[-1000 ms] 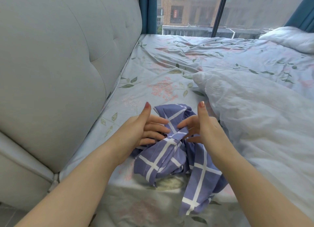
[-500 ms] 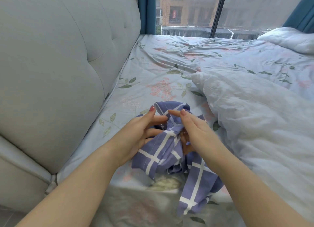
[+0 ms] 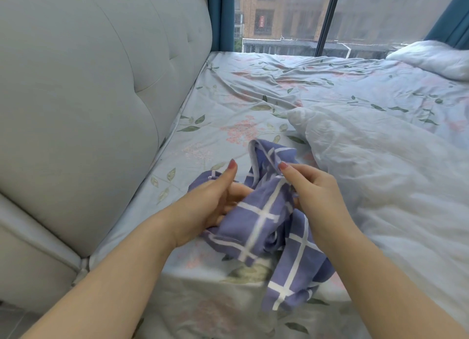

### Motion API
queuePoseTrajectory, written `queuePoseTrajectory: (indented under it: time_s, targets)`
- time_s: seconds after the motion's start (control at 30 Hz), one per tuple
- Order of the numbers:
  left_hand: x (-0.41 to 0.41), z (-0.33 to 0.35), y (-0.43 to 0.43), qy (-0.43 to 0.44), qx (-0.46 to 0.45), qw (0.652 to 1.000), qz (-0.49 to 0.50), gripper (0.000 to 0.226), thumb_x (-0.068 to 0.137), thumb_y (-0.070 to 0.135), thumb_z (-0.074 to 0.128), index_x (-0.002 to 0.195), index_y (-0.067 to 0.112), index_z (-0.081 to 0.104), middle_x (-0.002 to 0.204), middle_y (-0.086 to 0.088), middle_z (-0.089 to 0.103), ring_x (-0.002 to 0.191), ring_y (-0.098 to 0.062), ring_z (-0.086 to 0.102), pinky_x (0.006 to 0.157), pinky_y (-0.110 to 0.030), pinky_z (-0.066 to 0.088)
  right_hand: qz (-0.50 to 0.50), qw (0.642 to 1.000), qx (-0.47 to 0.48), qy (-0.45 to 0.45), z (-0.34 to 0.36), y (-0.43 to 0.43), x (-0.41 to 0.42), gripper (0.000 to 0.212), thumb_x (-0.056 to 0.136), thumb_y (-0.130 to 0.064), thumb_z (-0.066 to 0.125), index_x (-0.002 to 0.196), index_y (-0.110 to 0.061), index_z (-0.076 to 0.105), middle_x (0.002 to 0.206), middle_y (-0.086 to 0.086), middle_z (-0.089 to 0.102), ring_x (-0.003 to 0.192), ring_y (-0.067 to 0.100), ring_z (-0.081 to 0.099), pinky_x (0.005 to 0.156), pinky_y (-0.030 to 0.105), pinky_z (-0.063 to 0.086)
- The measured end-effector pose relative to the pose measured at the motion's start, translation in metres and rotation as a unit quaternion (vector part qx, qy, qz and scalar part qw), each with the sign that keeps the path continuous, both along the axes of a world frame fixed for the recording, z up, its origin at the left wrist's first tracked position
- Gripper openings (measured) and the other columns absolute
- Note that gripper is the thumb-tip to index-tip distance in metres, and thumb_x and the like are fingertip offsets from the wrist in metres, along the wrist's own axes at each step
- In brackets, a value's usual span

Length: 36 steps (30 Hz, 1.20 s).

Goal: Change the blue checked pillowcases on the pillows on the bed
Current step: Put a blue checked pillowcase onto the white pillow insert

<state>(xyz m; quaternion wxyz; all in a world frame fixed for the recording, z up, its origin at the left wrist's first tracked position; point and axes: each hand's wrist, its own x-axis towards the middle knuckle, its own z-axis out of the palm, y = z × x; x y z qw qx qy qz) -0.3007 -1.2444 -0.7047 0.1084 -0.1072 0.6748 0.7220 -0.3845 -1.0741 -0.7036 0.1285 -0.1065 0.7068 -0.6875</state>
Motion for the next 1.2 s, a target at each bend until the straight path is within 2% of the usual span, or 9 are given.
queuePoseTrajectory:
  time_s: [0.13,0.23,0.4,0.53,0.6,0.7,0.87,1.1,1.2]
  targets:
    - [0.005,-0.001,0.009,-0.031,0.031,0.982,-0.181,0.095,0.075,0.082,0.026,0.123,0.012,0.069,0.125,-0.015,0.067,0.114,-0.027,0.063,0.094,-0.033,0.048,0.009,0.999,0.009,-0.029,-0.003,0.001,-0.006,0.031,0.088,-0.048,0.066,0.114,-0.031,0.069,0.116,-0.010,0.068,0.112,0.009,0.061,0.096,0.033,0.049]
    - [0.009,0.003,0.010,-0.039,0.042,0.979,-0.198,0.100,0.075,0.086,0.021,0.108,0.008,0.076,0.121,-0.018,0.068,0.113,-0.029,0.065,0.100,-0.036,0.048,0.000,0.998,-0.028,-0.061,0.002,0.000,-0.005,0.021,0.092,-0.043,0.063,0.100,-0.027,0.074,0.096,-0.015,0.074,0.097,0.004,0.068,0.094,0.036,0.051]
    - [0.005,0.009,0.007,0.120,-0.064,0.982,0.128,0.083,0.088,0.068,0.021,0.053,0.007,0.066,0.081,-0.006,0.073,0.071,-0.020,0.065,0.060,-0.024,0.052,-0.018,0.986,-0.139,-0.086,0.017,0.008,-0.002,0.022,0.086,-0.028,0.066,0.096,-0.010,0.075,0.077,0.000,0.074,0.060,0.010,0.065,0.055,0.021,0.051]
    - [0.003,-0.001,-0.013,0.274,-0.324,0.885,0.191,0.058,0.101,0.061,0.021,0.106,0.034,0.072,0.114,0.019,0.067,0.115,0.001,0.056,0.097,-0.020,0.039,0.013,0.980,-0.182,-0.078,0.022,0.014,-0.002,0.025,0.073,-0.027,0.070,0.090,-0.010,0.075,0.088,0.007,0.075,0.080,0.018,0.070,0.068,0.026,0.058]
    - [0.007,-0.002,-0.014,0.235,-0.290,0.921,0.110,0.056,0.097,0.064,0.015,0.127,0.049,0.059,0.125,0.028,0.061,0.121,0.008,0.050,0.103,-0.018,0.034,0.026,0.980,-0.184,-0.069,0.022,0.016,-0.003,0.028,0.073,-0.029,0.070,0.092,-0.010,0.074,0.088,0.005,0.075,0.080,0.017,0.069,0.065,0.024,0.056]
    - [0.009,-0.006,-0.007,0.183,-0.292,0.938,0.033,0.052,0.089,0.073,0.011,0.124,0.067,0.048,0.107,0.019,0.070,0.095,0.004,0.062,0.091,-0.018,0.043,0.028,0.980,-0.187,-0.063,0.022,0.016,-0.004,0.030,0.072,-0.030,0.070,0.093,-0.010,0.074,0.090,0.006,0.074,0.083,0.018,0.069,0.070,0.026,0.056]
    - [0.012,-0.001,-0.001,0.095,-0.335,0.937,0.034,0.087,0.087,0.069,0.009,0.089,0.013,0.076,0.047,-0.005,0.055,0.049,-0.003,0.053,0.062,-0.017,0.038,-0.055,0.978,-0.194,-0.051,0.019,0.019,-0.012,0.010,0.084,-0.017,0.069,0.090,-0.009,0.070,0.082,0.005,0.071,0.082,0.020,0.066,0.081,0.035,0.053]
    - [0.022,0.003,-0.002,-0.146,-0.182,0.936,-0.265,0.097,0.082,0.077,0.015,0.093,0.003,0.076,0.046,-0.009,0.053,0.038,-0.014,0.018,0.042,-0.019,0.023,-0.115,0.984,-0.133,0.016,0.015,0.032,-0.027,0.015,0.083,-0.007,0.073,0.096,-0.014,0.072,0.098,0.008,0.073,0.091,0.023,0.071,0.083,0.037,0.056]
    - [0.013,0.006,-0.005,-0.060,-0.143,0.983,-0.096,0.085,0.090,0.070,0.021,0.093,0.006,0.077,0.049,-0.008,0.055,0.035,-0.013,0.022,0.043,-0.019,0.029,-0.116,0.986,-0.121,0.011,0.013,0.035,-0.026,0.018,0.084,-0.002,0.071,0.099,-0.012,0.072,0.103,0.012,0.073,0.096,0.029,0.070,0.087,0.042,0.057]
